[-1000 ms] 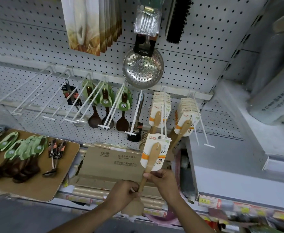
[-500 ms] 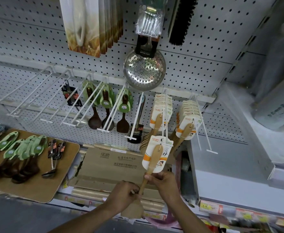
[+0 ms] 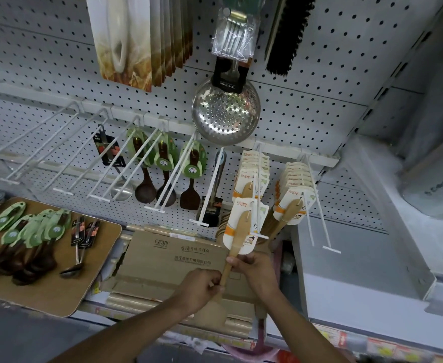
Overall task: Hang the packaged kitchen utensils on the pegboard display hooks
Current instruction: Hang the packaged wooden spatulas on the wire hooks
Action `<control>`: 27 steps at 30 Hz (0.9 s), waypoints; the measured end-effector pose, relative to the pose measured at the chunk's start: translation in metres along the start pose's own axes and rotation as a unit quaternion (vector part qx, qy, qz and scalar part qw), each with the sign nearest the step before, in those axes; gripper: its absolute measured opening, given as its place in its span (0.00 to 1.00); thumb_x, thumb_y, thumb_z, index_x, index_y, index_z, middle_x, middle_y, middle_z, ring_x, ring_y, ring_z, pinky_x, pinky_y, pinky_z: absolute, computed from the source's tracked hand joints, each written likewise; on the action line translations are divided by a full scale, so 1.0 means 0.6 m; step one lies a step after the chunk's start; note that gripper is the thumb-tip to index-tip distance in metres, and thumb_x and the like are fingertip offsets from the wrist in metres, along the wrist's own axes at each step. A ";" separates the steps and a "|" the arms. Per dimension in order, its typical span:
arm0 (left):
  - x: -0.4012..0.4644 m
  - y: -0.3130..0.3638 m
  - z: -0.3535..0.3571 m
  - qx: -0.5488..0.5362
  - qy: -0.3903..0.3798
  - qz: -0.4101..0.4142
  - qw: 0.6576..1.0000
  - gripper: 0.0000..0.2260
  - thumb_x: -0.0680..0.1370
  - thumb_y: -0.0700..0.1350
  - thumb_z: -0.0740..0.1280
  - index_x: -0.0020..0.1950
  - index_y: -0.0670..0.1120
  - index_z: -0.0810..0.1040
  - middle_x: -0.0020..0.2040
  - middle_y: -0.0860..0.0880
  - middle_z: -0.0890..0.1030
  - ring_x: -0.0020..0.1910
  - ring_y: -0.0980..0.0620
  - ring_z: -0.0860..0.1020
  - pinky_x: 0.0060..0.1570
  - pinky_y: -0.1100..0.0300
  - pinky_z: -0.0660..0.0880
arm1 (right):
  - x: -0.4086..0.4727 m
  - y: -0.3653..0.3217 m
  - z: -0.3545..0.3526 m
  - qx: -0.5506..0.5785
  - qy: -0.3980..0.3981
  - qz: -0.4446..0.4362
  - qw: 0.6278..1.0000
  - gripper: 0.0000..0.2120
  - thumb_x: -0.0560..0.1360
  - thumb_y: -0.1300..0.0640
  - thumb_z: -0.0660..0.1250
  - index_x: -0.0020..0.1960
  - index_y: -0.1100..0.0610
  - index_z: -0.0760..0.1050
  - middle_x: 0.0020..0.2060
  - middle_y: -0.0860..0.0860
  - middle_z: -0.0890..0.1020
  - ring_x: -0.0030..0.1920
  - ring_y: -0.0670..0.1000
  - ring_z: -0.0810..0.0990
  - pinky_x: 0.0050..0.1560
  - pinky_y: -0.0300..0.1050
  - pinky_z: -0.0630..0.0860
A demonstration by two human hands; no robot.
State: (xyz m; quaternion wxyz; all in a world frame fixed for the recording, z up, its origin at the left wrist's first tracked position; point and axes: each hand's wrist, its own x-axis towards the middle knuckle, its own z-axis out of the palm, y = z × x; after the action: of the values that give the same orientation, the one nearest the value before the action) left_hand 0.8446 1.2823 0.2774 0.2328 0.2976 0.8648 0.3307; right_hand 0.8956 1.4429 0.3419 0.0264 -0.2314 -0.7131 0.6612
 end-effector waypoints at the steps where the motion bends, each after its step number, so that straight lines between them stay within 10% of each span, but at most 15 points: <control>1: 0.008 0.002 -0.001 0.001 0.001 0.000 1.000 0.03 0.76 0.49 0.71 0.43 0.51 0.81 0.37 0.60 0.77 0.39 0.61 0.75 0.36 0.73 0.65 | 0.009 -0.001 -0.003 -0.003 -0.002 0.000 1.000 0.02 0.71 0.69 0.73 0.41 0.64 0.83 0.33 0.46 0.86 0.36 0.42 0.85 0.36 0.33 0.78; 9: 0.076 0.006 -0.008 -0.004 0.004 -0.032 0.999 0.05 0.77 0.46 0.70 0.41 0.52 0.79 0.41 0.53 0.82 0.42 0.54 0.79 0.42 0.61 0.71 | 0.071 -0.003 -0.014 -0.041 0.023 0.007 0.999 0.03 0.68 0.63 0.77 0.38 0.61 0.84 0.29 0.43 0.84 0.33 0.38 0.80 0.38 0.35 0.76; 13: 0.108 0.003 -0.015 -0.002 0.020 -0.042 0.999 0.03 0.77 0.46 0.70 0.47 0.48 0.83 0.46 0.50 0.84 0.45 0.53 0.81 0.44 0.60 0.74 | 0.100 -0.004 -0.022 -0.086 0.031 -0.016 0.996 0.07 0.70 0.65 0.76 0.34 0.60 0.81 0.34 0.55 0.83 0.39 0.51 0.82 0.41 0.47 0.78; 16: 0.126 0.009 -0.018 -0.004 0.028 -0.046 0.999 0.03 0.76 0.45 0.71 0.48 0.48 0.83 0.47 0.50 0.84 0.44 0.54 0.79 0.42 0.62 0.71 | 0.119 -0.013 -0.028 -0.079 0.012 -0.007 0.997 0.15 0.73 0.68 0.72 0.33 0.51 0.77 0.33 0.46 0.80 0.37 0.43 0.78 0.37 0.33 0.74; 27: 0.151 0.020 -0.014 -0.002 0.052 -0.051 0.997 0.06 0.78 0.46 0.69 0.52 0.48 0.83 0.49 0.49 0.84 0.46 0.54 0.79 0.44 0.63 0.71 | 0.153 -0.013 -0.035 -0.070 0.004 -0.043 0.997 0.27 0.71 0.68 0.73 0.21 0.43 0.77 0.21 0.39 0.77 0.29 0.36 0.77 0.41 0.40 0.73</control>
State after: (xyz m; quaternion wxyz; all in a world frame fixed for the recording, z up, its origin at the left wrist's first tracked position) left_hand 0.7790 1.3466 0.2730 0.2048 0.2344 0.8892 0.3354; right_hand 0.8188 1.4958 0.3274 0.0416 -0.2041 -0.7666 0.6074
